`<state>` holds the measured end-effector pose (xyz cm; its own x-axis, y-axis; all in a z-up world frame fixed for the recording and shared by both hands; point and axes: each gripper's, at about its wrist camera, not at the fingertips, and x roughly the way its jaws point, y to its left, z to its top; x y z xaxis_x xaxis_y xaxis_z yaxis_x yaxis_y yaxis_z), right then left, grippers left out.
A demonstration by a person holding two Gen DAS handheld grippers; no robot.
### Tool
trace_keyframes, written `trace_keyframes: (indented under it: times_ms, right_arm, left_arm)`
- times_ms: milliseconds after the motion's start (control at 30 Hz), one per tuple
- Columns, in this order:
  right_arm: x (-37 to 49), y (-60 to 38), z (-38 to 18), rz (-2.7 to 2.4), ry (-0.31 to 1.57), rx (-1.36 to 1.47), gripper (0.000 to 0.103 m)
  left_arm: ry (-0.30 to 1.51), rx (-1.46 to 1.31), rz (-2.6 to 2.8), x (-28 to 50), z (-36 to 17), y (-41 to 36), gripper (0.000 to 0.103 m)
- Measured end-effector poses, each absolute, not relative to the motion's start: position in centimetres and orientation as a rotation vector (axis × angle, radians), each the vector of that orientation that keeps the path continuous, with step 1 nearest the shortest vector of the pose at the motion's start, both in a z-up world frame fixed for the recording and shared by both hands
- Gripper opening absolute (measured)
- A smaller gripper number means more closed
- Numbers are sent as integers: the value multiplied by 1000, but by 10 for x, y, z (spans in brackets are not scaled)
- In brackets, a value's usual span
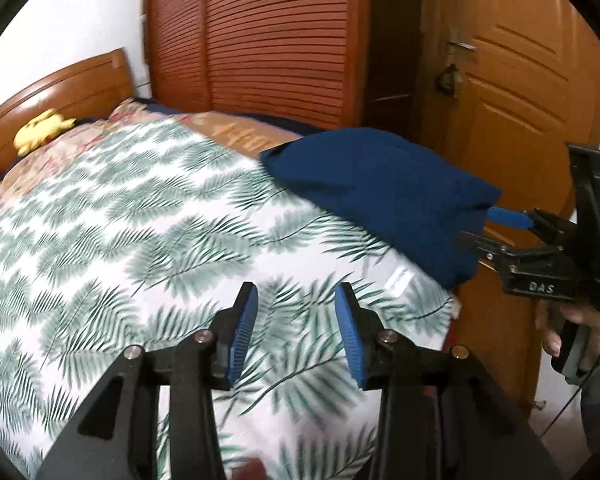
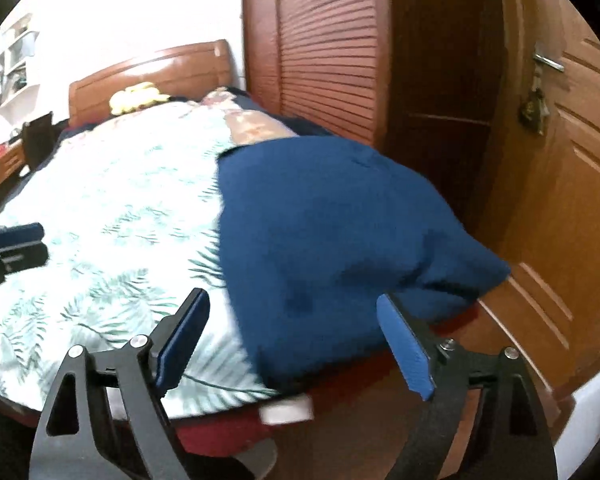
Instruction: Fold large clothes
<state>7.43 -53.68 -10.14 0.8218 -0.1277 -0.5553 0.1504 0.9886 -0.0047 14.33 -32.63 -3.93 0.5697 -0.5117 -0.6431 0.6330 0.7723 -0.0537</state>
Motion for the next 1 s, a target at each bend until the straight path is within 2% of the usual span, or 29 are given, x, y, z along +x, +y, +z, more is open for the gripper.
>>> trace_keyframes:
  times_ms: [500,1000]
  right_arm:
    - [139,-397,-117,61,602,-24,91]
    - [137,-274,-115,294,578,-37,91]
  left_arm:
    - [719,100,-471,155,-71,-207,41]
    - [663,-3,-165,107,-56,-81,41]
